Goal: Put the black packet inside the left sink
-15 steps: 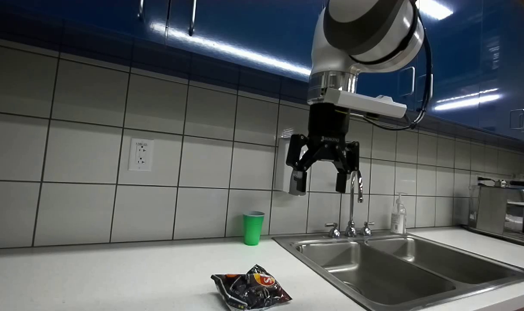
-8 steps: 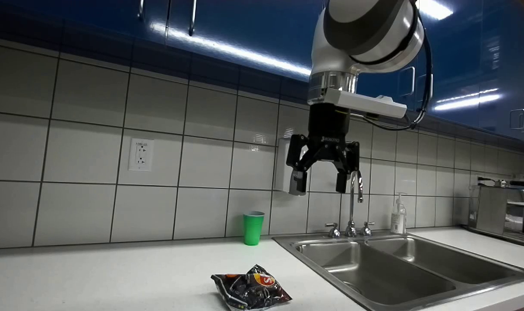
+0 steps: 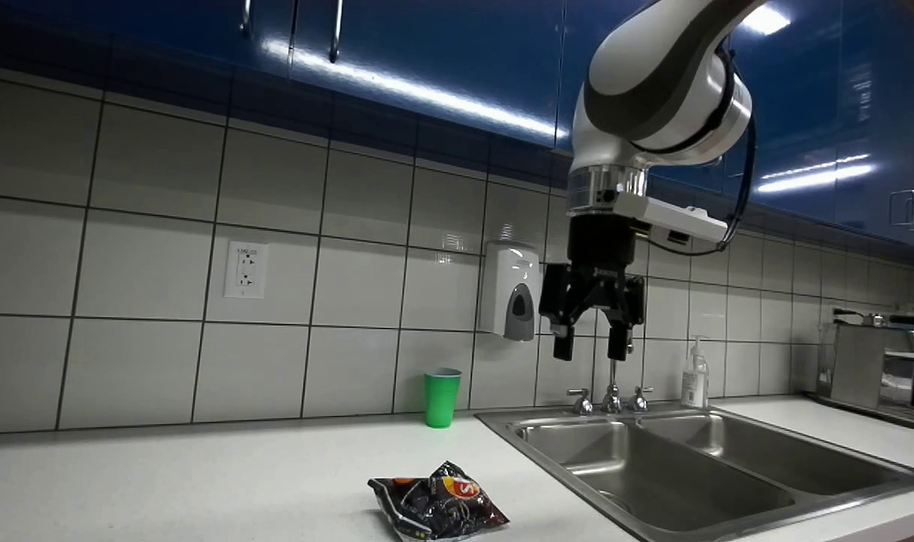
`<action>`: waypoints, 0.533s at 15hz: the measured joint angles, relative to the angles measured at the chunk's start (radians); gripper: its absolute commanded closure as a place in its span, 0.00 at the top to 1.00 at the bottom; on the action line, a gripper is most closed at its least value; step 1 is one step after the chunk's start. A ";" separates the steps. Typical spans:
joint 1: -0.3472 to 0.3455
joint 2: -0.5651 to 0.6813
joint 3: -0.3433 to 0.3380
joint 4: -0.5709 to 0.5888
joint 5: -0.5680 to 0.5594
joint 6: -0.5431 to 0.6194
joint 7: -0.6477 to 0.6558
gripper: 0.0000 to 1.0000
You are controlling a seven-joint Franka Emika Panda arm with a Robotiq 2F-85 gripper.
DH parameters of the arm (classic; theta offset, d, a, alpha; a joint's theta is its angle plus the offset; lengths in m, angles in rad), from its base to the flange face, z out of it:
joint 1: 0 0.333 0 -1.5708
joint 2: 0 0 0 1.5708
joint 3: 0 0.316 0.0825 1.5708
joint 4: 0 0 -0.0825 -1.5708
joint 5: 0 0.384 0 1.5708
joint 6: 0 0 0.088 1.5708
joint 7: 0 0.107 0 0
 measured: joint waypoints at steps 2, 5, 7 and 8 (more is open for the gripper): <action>0.000 0.033 -0.034 0.000 0.004 0.024 -0.085 1.00; 0.009 0.090 -0.068 0.003 0.041 0.071 -0.218 1.00; 0.020 0.129 -0.086 0.011 0.075 0.090 -0.312 1.00; 0.025 0.149 -0.093 0.019 0.093 0.095 -0.360 1.00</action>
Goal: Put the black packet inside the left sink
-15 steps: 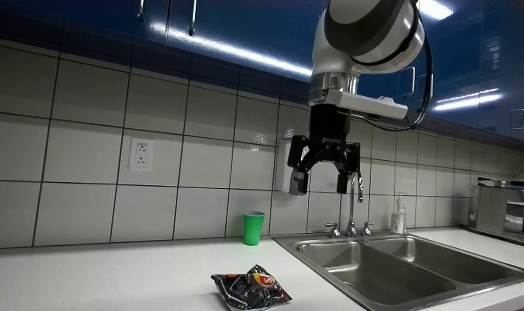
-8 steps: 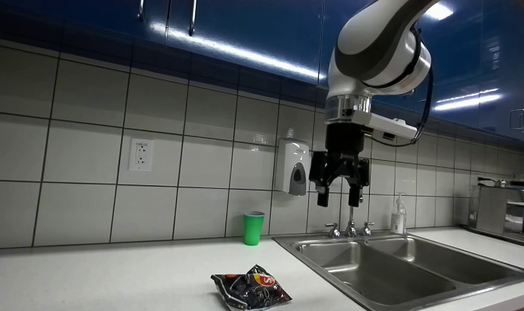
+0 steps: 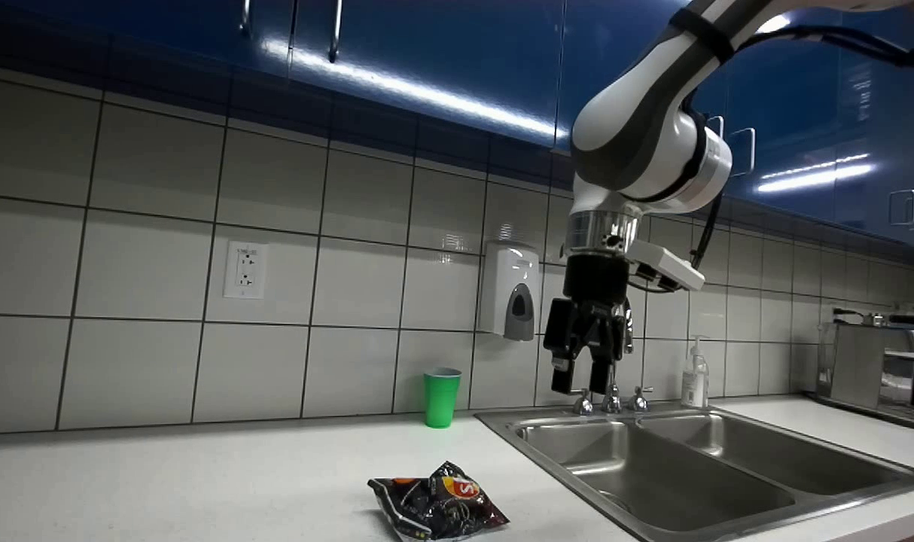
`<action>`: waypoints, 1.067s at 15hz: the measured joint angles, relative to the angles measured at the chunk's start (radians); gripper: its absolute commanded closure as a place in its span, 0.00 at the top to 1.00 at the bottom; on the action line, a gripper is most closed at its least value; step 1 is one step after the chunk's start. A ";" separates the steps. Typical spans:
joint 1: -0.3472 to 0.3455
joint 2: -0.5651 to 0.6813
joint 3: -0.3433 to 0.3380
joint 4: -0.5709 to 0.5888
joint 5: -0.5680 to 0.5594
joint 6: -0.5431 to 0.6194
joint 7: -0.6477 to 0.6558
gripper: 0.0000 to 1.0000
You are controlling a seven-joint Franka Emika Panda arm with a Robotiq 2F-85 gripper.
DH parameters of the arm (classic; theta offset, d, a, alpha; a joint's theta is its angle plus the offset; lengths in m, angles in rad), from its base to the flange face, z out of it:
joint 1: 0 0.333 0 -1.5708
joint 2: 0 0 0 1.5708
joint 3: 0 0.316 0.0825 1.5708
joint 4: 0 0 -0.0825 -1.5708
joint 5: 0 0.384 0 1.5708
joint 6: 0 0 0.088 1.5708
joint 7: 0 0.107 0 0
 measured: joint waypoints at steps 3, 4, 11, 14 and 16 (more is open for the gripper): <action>0.002 0.043 -0.023 0.020 0.039 0.000 -0.140 1.00; 0.002 0.053 -0.031 0.027 0.043 0.000 -0.178 1.00; 0.002 0.139 -0.049 0.095 0.045 -0.003 -0.406 1.00; 0.002 0.200 -0.046 0.135 0.045 -0.002 -0.477 1.00; 0.002 0.249 -0.039 0.171 0.045 0.000 -0.505 1.00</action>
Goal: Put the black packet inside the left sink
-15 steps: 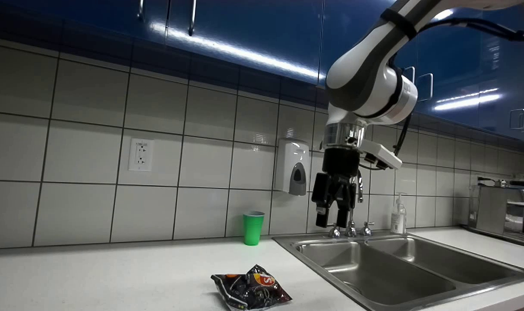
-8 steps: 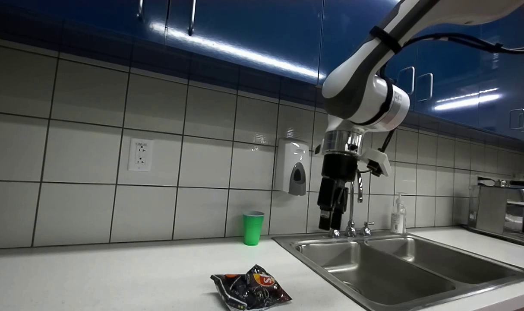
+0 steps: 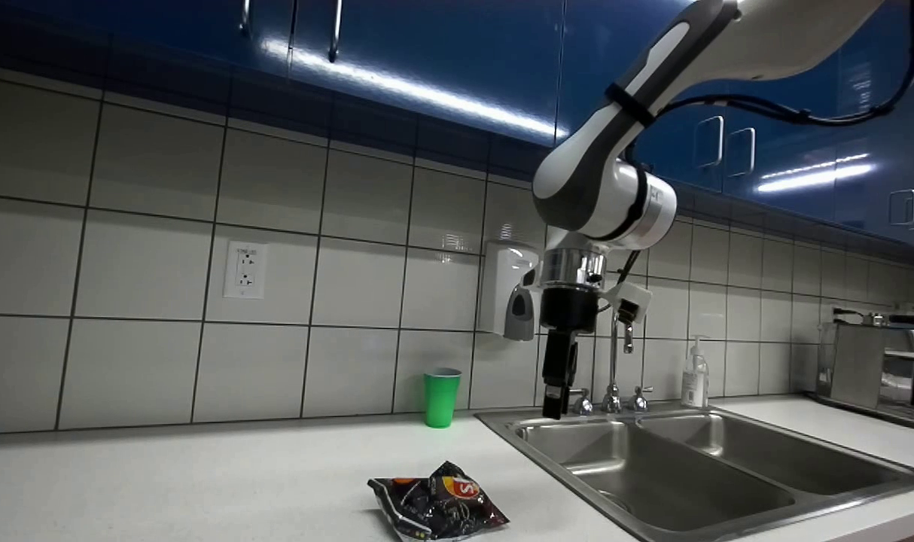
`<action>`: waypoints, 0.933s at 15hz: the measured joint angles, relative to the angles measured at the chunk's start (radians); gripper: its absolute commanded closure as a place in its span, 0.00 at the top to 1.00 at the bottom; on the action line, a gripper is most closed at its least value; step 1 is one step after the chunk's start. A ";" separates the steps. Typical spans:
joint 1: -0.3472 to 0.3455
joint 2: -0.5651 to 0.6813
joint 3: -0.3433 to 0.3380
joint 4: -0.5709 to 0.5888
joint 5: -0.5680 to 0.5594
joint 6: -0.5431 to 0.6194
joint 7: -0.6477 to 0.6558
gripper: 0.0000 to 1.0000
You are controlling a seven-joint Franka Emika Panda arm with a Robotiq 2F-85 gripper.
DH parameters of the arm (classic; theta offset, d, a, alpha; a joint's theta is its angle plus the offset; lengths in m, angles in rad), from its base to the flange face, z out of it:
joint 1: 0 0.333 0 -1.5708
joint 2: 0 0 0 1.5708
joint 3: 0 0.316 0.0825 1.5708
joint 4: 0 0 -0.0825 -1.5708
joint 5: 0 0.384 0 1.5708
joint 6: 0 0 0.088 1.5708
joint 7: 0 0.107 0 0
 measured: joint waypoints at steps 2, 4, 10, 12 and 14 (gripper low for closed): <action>-0.002 0.053 0.013 0.043 0.000 0.001 -0.011 1.00; -0.003 0.106 0.035 0.092 0.000 0.002 -0.012 1.00; -0.004 0.229 0.115 0.217 -0.019 0.002 -0.014 1.00; -0.004 0.260 0.137 0.245 -0.033 0.002 -0.023 1.00; -0.004 0.287 0.155 0.264 -0.062 0.001 -0.042 1.00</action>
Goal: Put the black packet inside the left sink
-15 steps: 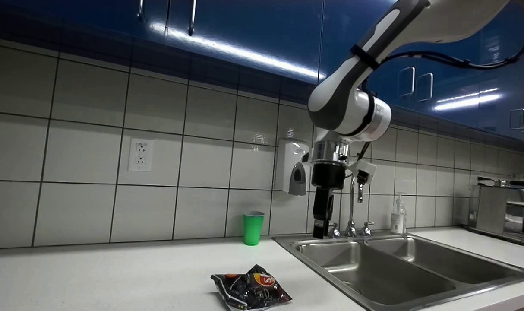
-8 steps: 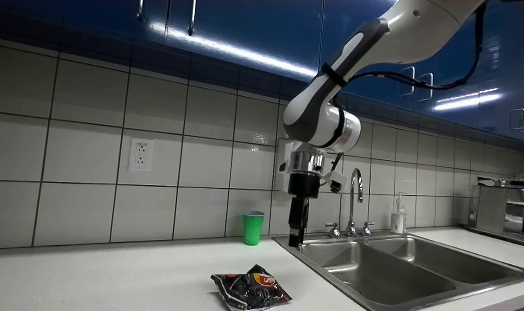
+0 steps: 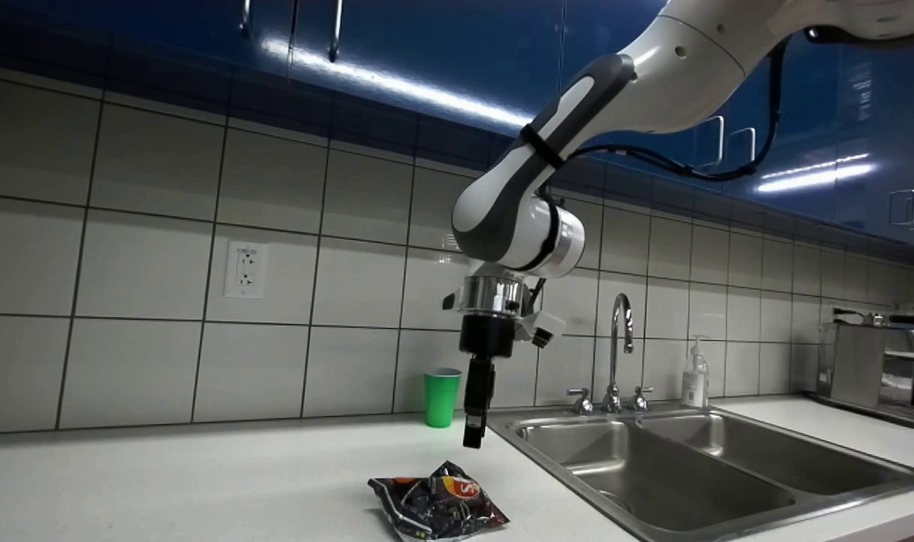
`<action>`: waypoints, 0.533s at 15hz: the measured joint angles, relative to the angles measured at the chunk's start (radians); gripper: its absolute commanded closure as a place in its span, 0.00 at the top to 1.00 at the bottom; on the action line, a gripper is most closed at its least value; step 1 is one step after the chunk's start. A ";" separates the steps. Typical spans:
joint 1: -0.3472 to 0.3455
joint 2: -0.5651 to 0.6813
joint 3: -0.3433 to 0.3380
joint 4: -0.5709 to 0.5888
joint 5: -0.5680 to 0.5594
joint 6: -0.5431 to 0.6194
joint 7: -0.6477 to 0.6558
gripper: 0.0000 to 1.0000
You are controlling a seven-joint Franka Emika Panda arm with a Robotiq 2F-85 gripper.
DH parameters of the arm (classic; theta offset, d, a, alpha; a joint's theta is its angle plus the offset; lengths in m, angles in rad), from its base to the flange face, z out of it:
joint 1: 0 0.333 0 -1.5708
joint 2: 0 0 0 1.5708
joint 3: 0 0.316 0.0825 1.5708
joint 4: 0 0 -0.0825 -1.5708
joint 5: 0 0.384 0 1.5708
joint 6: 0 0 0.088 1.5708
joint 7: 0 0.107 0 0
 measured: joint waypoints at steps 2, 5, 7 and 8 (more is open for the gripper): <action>0.000 0.027 0.013 0.016 -0.044 0.000 -0.013 1.00; 0.000 0.064 0.022 0.042 -0.100 0.000 -0.036 1.00; 0.000 0.083 0.024 0.059 -0.121 0.000 -0.049 1.00; 0.000 0.091 0.026 0.066 -0.123 0.000 -0.054 1.00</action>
